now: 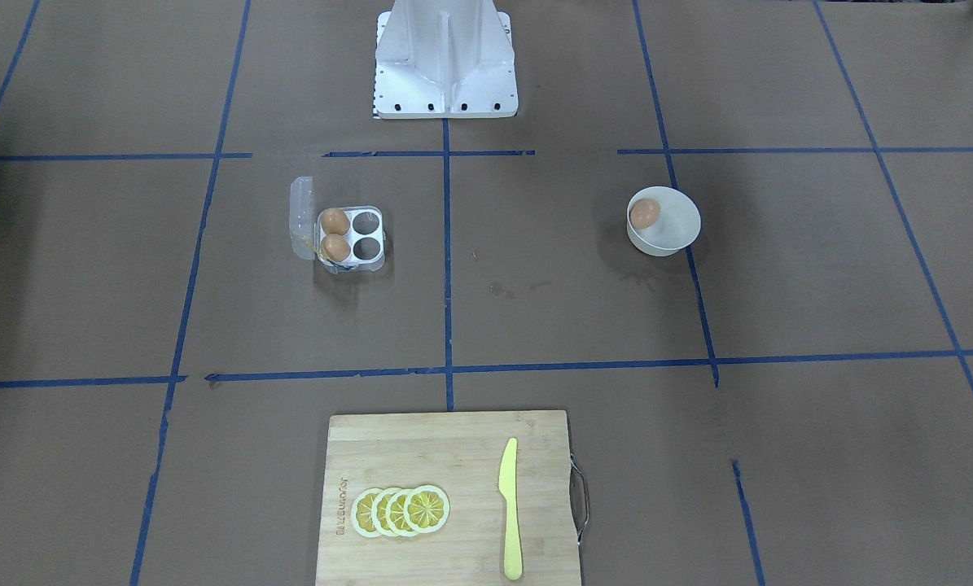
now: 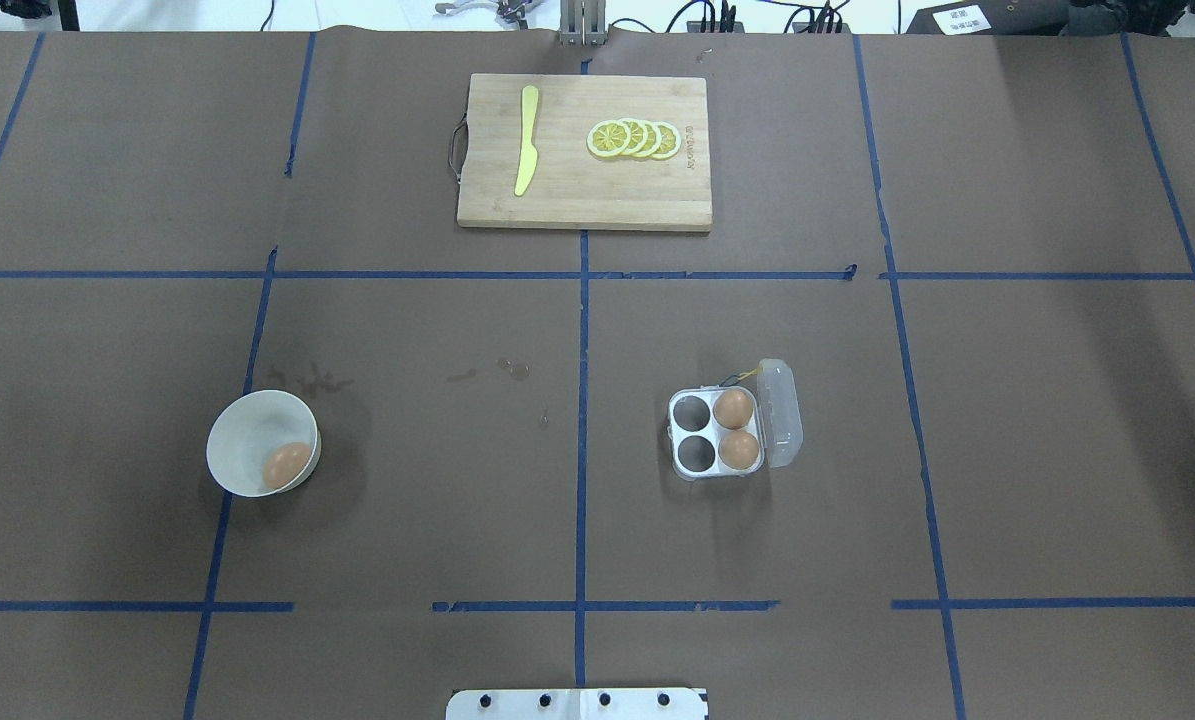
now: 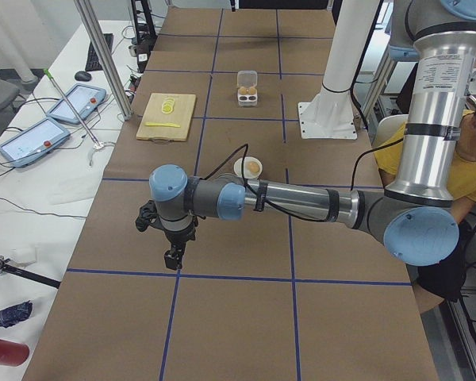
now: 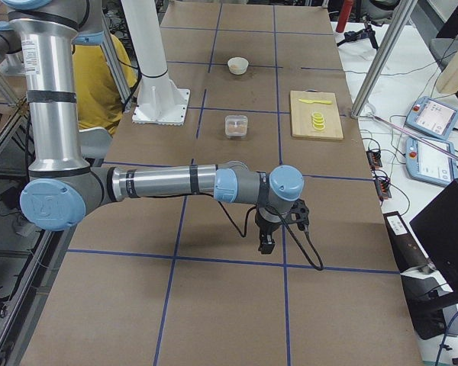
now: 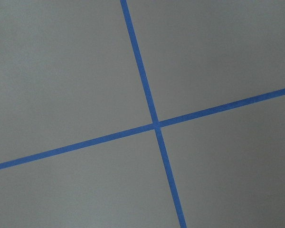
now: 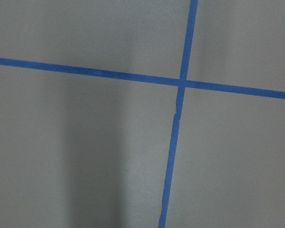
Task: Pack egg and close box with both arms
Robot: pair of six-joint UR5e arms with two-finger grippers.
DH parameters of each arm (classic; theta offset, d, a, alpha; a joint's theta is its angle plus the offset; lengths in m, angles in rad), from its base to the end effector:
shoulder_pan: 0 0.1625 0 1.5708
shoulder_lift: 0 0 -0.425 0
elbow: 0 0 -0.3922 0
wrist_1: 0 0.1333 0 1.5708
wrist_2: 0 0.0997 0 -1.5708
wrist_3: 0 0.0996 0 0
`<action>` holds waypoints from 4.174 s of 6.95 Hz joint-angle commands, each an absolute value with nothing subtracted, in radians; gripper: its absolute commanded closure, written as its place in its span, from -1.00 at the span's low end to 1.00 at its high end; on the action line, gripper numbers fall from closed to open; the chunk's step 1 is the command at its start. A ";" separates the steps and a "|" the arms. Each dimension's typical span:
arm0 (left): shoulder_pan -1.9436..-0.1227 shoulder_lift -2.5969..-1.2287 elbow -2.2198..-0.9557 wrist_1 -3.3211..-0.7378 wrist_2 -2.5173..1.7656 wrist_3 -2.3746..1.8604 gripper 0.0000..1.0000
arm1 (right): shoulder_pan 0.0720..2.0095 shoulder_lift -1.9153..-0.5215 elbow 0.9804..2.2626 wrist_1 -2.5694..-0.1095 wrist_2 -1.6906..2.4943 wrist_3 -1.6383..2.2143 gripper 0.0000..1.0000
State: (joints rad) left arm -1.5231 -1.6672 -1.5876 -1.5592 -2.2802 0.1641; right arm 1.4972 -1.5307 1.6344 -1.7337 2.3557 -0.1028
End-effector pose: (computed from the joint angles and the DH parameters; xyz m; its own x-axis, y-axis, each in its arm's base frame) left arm -0.0427 -0.5401 0.6063 0.7369 0.2631 -0.6227 -0.1701 0.9637 0.2059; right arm 0.0258 -0.5058 0.6228 0.6973 -0.1124 0.7079 0.1457 0.9892 0.0135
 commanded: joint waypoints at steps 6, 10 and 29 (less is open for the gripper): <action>-1.523 -1.678 -1.641 -1.557 -2.283 0.155 -1.00 | 1.485 -1.528 1.629 -1.686 2.362 -0.098 -1.00; -1.337 -1.684 -1.692 -1.650 -2.479 0.117 -1.00 | 1.483 -1.525 1.621 -1.686 2.365 -0.100 -1.00; -0.742 -1.779 -1.704 -1.891 -2.461 -0.276 -0.31 | 1.465 -1.543 1.600 -1.586 2.398 -0.100 -1.00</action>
